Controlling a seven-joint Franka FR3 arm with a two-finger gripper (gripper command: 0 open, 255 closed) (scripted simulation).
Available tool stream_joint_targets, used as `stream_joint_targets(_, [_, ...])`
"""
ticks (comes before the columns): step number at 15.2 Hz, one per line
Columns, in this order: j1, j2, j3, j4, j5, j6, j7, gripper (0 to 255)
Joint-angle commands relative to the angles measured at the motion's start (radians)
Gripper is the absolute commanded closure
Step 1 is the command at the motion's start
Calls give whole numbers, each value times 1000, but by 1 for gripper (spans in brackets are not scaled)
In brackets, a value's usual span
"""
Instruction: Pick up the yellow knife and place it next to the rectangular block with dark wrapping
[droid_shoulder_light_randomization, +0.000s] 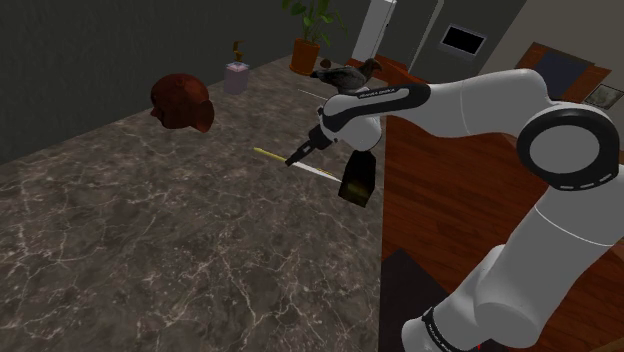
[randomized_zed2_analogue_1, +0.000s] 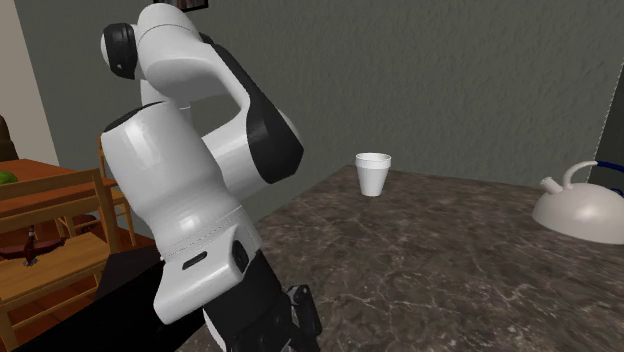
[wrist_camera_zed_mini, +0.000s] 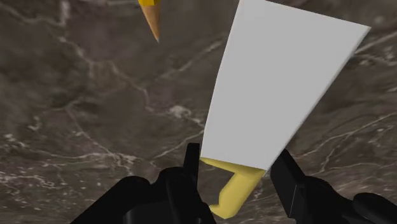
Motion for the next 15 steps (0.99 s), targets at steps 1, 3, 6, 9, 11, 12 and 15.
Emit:
stream_joint_targets(1, [0,0,0,0,1,1,-1,255])
stream_joint_targets(3, [0,0,0,0,1,1,-1,255])
stream_joint_targets(6, [0,0,0,0,1,1,-1,0])
stream_joint_targets(9, [0,0,0,0,1,1,-1,0])
stream_joint_targets(11, [-6,-62,-15,-22,-37,-40,25,0])
stream_joint_targets(12, [-10,-92,-22,-30,-56,-62,38,0])
stream_joint_targets(15, [-13,-115,-27,-36,-71,-79,48,0])
